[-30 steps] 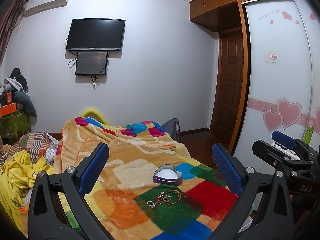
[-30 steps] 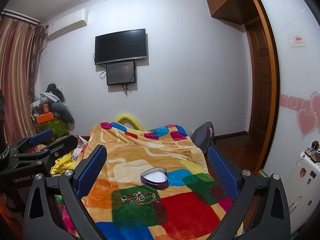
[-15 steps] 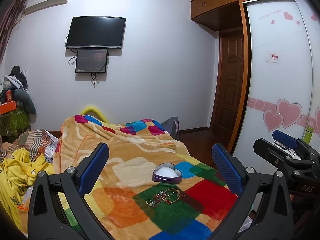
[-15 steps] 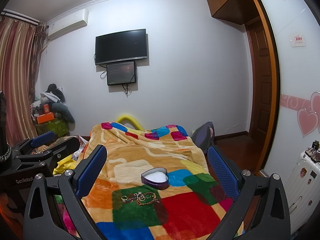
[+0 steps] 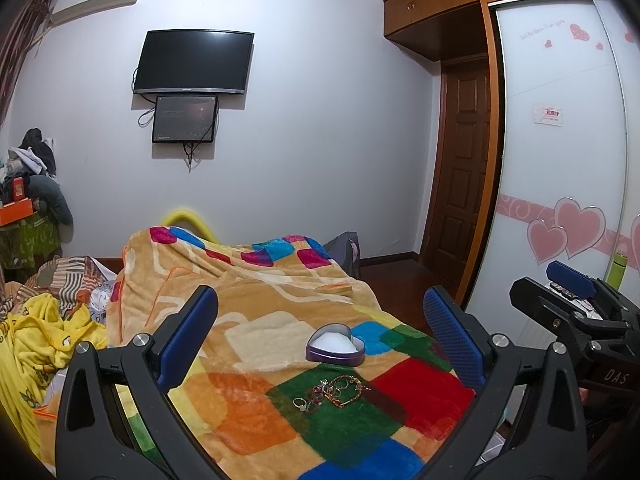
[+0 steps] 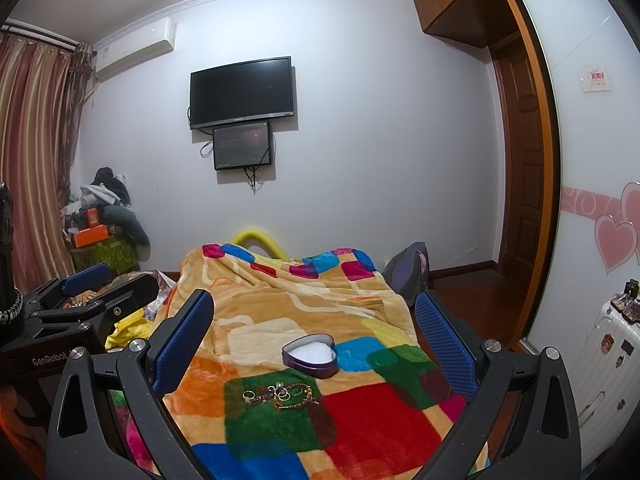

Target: Organize jewelry

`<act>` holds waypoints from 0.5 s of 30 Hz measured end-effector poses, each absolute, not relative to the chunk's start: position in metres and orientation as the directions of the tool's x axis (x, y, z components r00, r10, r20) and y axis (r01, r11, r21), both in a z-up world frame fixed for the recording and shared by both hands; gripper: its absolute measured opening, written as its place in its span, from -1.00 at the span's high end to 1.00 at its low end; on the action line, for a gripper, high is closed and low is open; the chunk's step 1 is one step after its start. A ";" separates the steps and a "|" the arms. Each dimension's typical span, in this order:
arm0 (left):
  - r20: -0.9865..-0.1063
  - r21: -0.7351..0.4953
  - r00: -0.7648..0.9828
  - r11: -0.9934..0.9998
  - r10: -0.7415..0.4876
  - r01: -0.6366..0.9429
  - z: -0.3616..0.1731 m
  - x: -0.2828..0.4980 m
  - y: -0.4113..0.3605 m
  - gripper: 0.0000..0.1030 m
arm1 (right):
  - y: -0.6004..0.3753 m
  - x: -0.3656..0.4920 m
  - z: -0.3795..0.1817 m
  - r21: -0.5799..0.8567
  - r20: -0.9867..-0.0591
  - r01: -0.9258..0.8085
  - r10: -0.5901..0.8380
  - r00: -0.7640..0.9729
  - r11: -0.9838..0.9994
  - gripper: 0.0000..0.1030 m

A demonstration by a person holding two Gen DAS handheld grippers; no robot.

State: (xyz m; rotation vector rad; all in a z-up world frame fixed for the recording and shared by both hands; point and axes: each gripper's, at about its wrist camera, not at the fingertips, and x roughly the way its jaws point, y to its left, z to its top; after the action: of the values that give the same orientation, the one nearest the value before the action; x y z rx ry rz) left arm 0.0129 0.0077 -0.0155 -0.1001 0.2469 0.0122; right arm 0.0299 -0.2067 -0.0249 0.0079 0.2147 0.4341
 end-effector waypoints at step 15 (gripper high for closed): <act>-0.376 -0.102 0.927 0.993 0.018 -0.061 -0.044 0.055 0.019 -1.00 | -0.203 0.066 -0.049 0.087 -0.296 -0.417 0.423 0.857 0.905 -0.95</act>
State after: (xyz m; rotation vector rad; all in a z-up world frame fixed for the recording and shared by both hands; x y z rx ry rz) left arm 0.0555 0.0189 -0.0440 -0.1131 0.3836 0.0406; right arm 0.0657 -0.2028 -0.0491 0.0202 0.3153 0.4411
